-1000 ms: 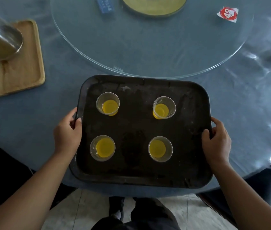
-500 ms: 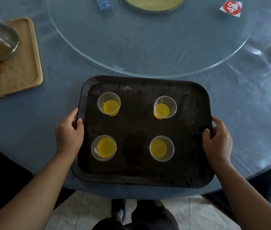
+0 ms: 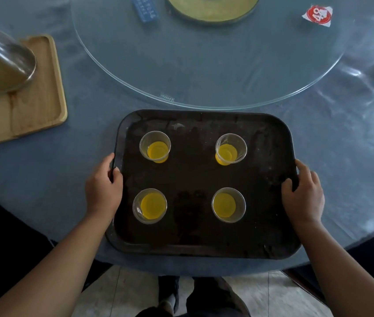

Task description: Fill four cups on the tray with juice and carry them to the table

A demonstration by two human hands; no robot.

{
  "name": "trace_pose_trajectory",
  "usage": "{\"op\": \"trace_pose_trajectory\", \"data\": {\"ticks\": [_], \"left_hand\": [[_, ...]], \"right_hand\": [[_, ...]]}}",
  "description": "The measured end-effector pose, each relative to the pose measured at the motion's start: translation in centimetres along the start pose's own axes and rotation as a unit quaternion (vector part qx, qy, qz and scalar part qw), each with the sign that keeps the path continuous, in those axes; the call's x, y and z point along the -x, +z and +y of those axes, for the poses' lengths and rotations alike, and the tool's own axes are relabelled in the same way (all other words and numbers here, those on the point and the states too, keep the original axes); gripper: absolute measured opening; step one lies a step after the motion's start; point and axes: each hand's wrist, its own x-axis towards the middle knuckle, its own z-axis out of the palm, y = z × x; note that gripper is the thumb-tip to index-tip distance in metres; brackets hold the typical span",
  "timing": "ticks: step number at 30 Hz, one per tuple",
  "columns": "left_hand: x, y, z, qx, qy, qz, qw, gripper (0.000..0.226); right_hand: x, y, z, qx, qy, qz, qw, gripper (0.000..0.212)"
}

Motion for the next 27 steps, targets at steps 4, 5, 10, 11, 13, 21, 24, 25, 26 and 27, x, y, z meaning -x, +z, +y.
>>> {"op": "trace_pose_trajectory", "data": {"ticks": [4,5,10,11,13,21,24,25,26,27], "left_hand": [[0.0,0.1,0.0,-0.009,0.012,0.001,1.000,0.042],[-0.1,0.1,0.0,-0.012,0.013,0.002,1.000,0.042],[-0.1,-0.1,0.0,-0.019,0.005,-0.008,1.000,0.041],[-0.1,-0.3,0.2,-0.020,0.004,-0.016,1.000,0.041],[-0.4,-0.9,0.5,-0.031,0.006,-0.038,0.999,0.043],[0.5,-4.6,1.5,-0.107,0.013,-0.144,0.984,0.052],[1.4,-6.2,2.3,-0.096,0.024,-0.135,0.986,0.047],[1.7,-6.7,2.6,-0.092,0.031,-0.132,0.987,0.045],[2.1,-7.1,3.0,-0.089,0.041,-0.130,0.987,0.043],[2.4,-7.5,3.3,-0.085,0.053,-0.128,0.987,0.041]], "right_hand": [[0.0,0.0,0.1,-0.001,0.004,0.004,1.000,0.051],[0.0,0.0,0.1,-0.002,0.006,0.006,1.000,0.051],[-0.1,-0.1,0.0,0.000,0.007,-0.004,1.000,0.050],[-0.1,-0.2,0.0,0.002,0.003,-0.010,1.000,0.050],[-0.2,-0.7,-0.2,0.009,0.006,-0.028,1.000,0.052],[1.7,-3.6,-2.0,0.085,0.030,-0.143,0.986,0.041],[3.3,-5.1,-3.5,0.078,0.041,-0.146,0.985,0.037],[3.7,-5.6,-3.8,0.073,0.031,-0.138,0.987,0.043],[4.4,-6.2,-4.4,0.069,0.018,-0.133,0.989,0.047],[4.9,-6.6,-4.8,0.068,0.005,-0.132,0.989,0.048]]}}
